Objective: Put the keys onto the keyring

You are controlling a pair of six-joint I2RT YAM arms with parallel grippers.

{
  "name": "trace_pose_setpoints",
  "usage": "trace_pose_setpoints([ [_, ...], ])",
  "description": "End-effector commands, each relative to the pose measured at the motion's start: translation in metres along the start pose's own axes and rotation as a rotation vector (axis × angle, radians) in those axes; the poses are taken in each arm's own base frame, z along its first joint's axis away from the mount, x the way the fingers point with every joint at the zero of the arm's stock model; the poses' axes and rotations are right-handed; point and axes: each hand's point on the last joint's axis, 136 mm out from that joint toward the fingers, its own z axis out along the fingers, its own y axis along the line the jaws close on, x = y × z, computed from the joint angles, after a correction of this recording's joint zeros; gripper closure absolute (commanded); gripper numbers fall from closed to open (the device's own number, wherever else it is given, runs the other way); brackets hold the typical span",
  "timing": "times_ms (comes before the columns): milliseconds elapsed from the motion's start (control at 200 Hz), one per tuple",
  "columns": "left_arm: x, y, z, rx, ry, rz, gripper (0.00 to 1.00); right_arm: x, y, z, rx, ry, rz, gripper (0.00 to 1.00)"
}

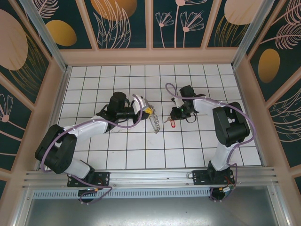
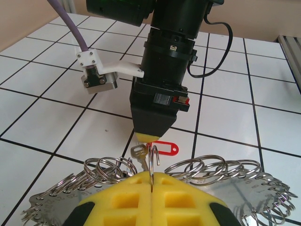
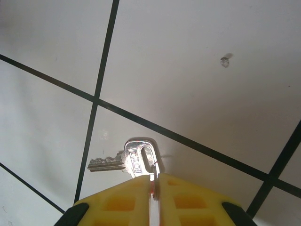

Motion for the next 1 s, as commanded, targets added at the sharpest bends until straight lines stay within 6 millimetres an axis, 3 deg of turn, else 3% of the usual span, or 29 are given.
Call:
trace_pose_setpoints([
  [0, -0.016, -0.002, 0.001, 0.02, -0.035, 0.048, 1.0, -0.003, 0.003, -0.001, -0.019, 0.009, 0.023, 0.87],
  [591, -0.015, -0.002, 0.0, 0.018, -0.034, 0.05, 1.0, -0.003, 0.002, 0.0, -0.011, 0.011, 0.02, 0.88],
  [761, -0.015, -0.002, 0.0, 0.018, -0.035, 0.049, 1.0, -0.004, 0.003, -0.003, -0.008, 0.004, 0.012, 0.97],
  [886, -0.016, -0.002, 0.0, 0.017, -0.037, 0.051, 1.0, -0.012, 0.012, -0.017, -0.026, -0.065, -0.034, 1.0],
  [996, -0.017, -0.003, 0.0, 0.019, -0.044, 0.049, 1.0, -0.024, 0.032, -0.046, -0.068, -0.205, -0.136, 1.0],
])
